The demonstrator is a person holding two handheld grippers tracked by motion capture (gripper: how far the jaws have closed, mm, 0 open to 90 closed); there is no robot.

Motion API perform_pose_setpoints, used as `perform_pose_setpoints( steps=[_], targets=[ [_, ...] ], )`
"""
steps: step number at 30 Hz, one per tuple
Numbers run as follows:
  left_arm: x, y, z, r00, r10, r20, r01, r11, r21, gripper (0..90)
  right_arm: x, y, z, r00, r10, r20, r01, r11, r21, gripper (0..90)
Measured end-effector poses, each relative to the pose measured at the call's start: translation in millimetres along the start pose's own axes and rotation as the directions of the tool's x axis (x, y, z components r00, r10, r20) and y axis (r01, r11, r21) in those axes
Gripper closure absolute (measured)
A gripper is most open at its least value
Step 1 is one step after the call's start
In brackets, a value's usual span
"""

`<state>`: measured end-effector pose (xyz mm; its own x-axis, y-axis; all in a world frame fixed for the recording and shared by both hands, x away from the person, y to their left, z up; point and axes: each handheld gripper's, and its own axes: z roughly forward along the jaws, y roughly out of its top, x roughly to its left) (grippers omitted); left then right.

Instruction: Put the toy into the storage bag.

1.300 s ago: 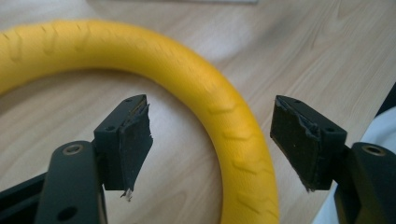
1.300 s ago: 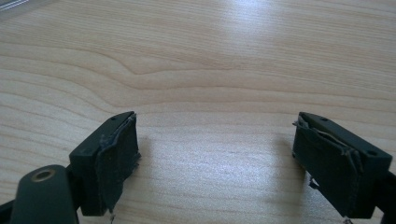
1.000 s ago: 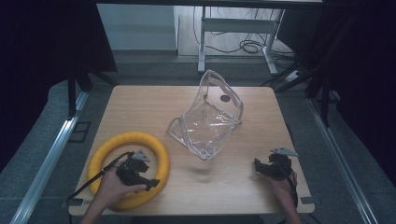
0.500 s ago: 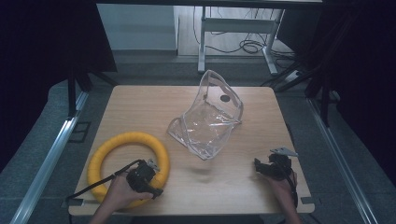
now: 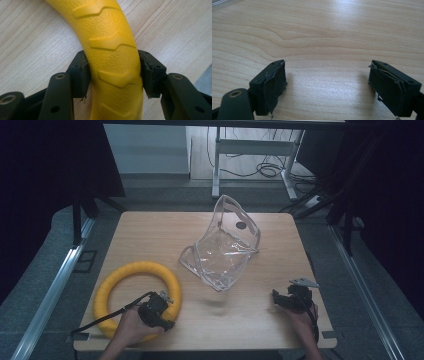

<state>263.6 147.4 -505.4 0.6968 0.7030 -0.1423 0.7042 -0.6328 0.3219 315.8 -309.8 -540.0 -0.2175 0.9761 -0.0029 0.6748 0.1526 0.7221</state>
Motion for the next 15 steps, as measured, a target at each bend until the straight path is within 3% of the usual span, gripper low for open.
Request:
perform_pose_setpoints(
  steps=[3, 4, 5, 6, 8, 9, 10, 15],
  targets=[
    [5.6, -1.3, -1.4, 0.9987, -0.015, 0.048, 0.016, 0.9998, -0.012, 47.6, -0.1, 0.0, -0.1, 1.0, 0.002, 0.002, -0.002, 1.0, -0.001, 15.0],
    [10.9, -1.9, -5.2, 0.9952, -0.029, 0.093, 0.032, 0.9991, -0.027, 47.7, -0.1, 0.0, -0.1, 1.0, 0.002, 0.002, -0.002, 1.0, -0.001, 15.1],
    [10.9, -1.9, -5.2, 0.9952, -0.029, 0.093, 0.032, 0.9991, -0.027, 47.7, -0.1, 0.0, -0.1, 1.0, 0.002, 0.002, -0.002, 1.0, -0.001, 15.1],
    [16.8, -3.4, -12.3, 0.9888, -0.045, 0.142, 0.054, 0.9967, -0.061, 47.7, -0.3, 0.0, -0.1, 1.0, 0.0, 0.004, 0.0, 1.0, -0.002, 15.3],
    [19.7, -4.4, -16.6, 0.9851, -0.049, 0.165, 0.063, 0.9951, -0.077, 47.7, -0.4, -0.1, 0.0, 1.0, 0.0, 0.004, 0.0, 1.0, -0.003, 15.3],
    [25.2, -6.6, -24.9, 0.9764, -0.058, 0.208, 0.082, 0.9905, -0.111, 47.7, -0.3, -0.1, -0.1, 1.0, 0.0, 0.005, 0.0, 1.0, -0.003, 15.6],
    [25.2, -6.6, -24.9, 0.9764, -0.058, 0.208, 0.082, 0.9905, -0.111, 47.7, -0.5, 0.0, -0.1, 1.0, -0.001, 0.007, 0.001, 1.0, -0.004, 15.6],
    [35.0, -9.6, -42.3, 0.9585, -0.064, 0.278, 0.117, 0.9774, -0.176, 47.6, -0.5, -0.1, -0.3, 1.0, 0.0, 0.009, 0.001, 1.0, -0.003, 15.9]
  ],
)
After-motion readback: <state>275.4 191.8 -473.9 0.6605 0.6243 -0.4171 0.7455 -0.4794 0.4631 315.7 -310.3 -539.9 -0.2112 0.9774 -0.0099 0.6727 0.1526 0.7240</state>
